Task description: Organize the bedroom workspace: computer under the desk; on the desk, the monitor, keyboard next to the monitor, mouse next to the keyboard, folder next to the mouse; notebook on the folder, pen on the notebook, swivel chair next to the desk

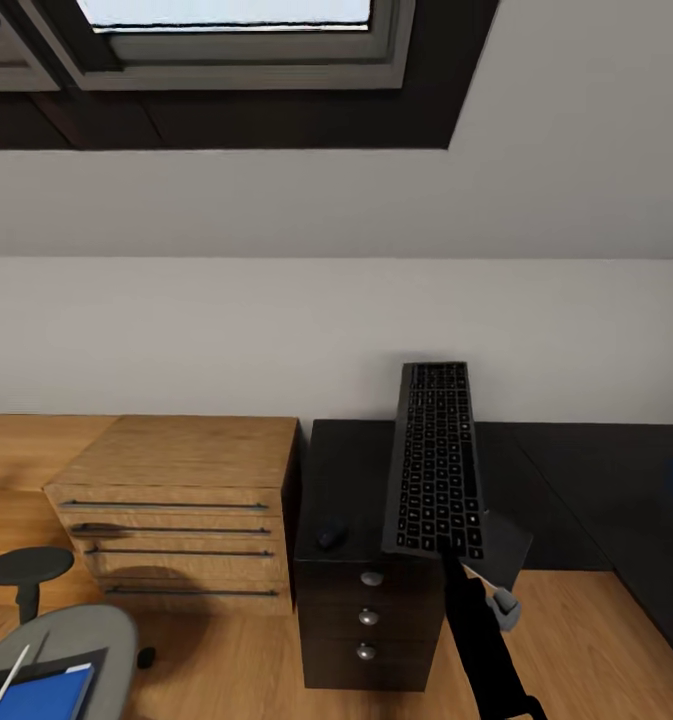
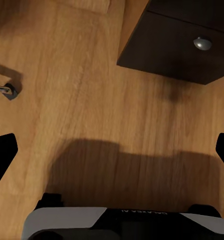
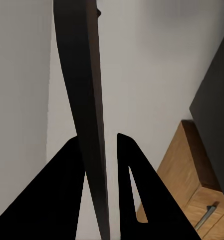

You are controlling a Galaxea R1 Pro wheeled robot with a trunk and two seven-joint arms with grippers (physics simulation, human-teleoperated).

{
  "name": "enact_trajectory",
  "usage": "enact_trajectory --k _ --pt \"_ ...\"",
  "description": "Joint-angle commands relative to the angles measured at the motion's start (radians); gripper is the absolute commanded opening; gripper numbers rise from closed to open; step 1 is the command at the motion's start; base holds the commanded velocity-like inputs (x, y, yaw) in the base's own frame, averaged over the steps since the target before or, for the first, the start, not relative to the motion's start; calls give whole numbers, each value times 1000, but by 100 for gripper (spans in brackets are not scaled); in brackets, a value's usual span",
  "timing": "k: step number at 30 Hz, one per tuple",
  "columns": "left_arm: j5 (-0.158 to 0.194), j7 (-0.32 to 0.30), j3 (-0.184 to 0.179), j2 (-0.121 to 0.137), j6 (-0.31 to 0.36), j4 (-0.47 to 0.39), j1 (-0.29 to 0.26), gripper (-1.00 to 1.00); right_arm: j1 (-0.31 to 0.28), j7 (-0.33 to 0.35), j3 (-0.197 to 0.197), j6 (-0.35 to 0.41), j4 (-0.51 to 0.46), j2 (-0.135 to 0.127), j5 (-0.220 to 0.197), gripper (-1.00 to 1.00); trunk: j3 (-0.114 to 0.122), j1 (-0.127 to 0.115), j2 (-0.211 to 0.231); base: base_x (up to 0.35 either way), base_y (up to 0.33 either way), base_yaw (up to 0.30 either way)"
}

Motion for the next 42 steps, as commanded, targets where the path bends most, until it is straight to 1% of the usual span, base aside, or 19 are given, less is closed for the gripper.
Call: enact_trajectory --k 1,8,13,18,20,23,26,28,34,37,42 --pt "6 -5 4 -2 8 -2 0 100 0 6 3 -7 2 -1 -12 -100 2 -4 7 -7 0 0" --pt "8 -7 4 -1 8 15 0 100 0 -10 -3 -12 10 5 -9 -100 24 -31 56 -273 90 -62" --pt "8 -7 4 0 8 15 0 100 0 -16 -42 -12 12 5 -8 -100 40 -50 91 -255 138 -253" --pt "6 -7 3 1 8 16 0 100 0 -40 -51 -13 21 6 -8 -100 56 -69 126 -39 25 -270" --pt "5 -8 2 1 8 27 0 100 0 -60 -51 -35 33 6 -8 -100 62 -77 140 -7 4 -272" --pt "2 -8 2 1 8 72 1 100 0 -67 -49 -81 47 7 -6 -100 71 -88 161 -2 1 -272" --pt "1 -10 1 1 5 93 1 100 0 -68 -48 -99 50 7 -4 -100 71 -88 161 -1 0 -272" --pt "1 -10 1 1 -9 99 1 100 0 -69 -48 -102 51 7 -4 -100 71 -88 161 0 0 -272" --pt "0 -11 1 2 -151 150 2 100 0 -70 -49 -104 52 6 -3 -100 71 -88 161 0 0 -272" --pt "0 -12 1 1 -182 160 2 100 0 -70 -50 -105 52 6 -3 -100 71 -88 161 5 36 -272" --pt "0 -13 1 0 -195 164 2 100 0 -70 -52 -106 52 5 -3 -100 71 -88 161 47 204 -272"
